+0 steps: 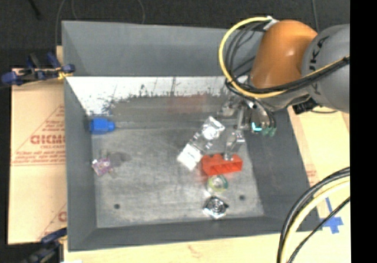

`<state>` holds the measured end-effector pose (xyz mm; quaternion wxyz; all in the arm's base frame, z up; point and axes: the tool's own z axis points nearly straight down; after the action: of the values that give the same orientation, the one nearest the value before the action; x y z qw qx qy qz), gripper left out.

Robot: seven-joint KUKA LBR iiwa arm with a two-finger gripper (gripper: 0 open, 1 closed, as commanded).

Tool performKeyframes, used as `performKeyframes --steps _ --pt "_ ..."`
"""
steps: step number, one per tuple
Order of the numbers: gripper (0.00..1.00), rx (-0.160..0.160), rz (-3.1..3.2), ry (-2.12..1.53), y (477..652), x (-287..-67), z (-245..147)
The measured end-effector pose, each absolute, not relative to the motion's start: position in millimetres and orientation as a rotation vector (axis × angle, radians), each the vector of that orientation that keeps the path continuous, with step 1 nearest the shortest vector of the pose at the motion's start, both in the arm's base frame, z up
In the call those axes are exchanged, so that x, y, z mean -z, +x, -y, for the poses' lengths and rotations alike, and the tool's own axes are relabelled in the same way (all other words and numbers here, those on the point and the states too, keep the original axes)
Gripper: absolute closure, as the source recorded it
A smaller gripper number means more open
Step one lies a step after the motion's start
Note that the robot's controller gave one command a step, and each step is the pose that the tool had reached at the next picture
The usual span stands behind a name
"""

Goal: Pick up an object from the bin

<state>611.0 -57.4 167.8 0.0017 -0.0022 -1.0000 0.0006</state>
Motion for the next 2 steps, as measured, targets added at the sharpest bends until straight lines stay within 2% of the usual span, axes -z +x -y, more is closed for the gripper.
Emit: performKeyframes --steps 1,2 --pt "0.00 -0.004 3.171 0.184 601.4 -120.5 79.0" --pt "0.00 -0.012 3.136 0.498 602.5 -119.1 93.5"
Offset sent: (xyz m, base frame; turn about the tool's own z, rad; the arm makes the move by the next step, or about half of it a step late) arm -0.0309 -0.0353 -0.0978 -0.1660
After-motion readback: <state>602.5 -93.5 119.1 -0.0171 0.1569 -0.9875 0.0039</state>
